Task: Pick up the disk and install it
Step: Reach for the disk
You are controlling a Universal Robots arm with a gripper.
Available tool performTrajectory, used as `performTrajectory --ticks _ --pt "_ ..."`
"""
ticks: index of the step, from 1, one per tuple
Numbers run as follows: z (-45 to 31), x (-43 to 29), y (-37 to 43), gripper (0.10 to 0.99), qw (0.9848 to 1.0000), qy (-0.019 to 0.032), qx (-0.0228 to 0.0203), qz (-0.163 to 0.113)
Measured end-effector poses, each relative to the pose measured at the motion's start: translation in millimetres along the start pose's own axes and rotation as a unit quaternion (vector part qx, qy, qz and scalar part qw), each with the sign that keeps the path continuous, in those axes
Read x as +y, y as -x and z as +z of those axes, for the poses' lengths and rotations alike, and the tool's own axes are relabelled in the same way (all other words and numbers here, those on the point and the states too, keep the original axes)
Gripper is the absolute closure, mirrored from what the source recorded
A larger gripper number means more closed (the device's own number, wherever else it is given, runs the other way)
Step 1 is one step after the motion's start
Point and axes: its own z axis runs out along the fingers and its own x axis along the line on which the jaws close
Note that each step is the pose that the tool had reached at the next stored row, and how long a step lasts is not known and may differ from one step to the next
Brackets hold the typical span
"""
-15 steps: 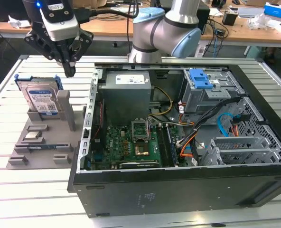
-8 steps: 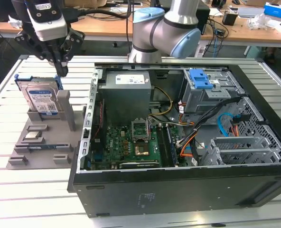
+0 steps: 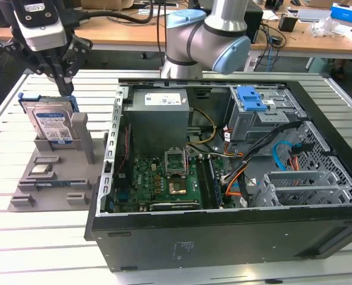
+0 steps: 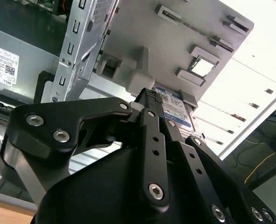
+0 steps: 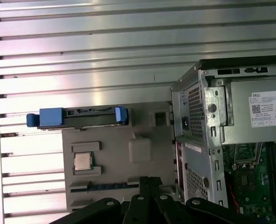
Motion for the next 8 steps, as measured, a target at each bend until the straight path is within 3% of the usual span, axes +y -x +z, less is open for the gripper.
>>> performTrajectory --ticks 8 --pt "-0.4 -1.2 -16.1 0.980 1.0000 0.0000 0.0000 0.000"
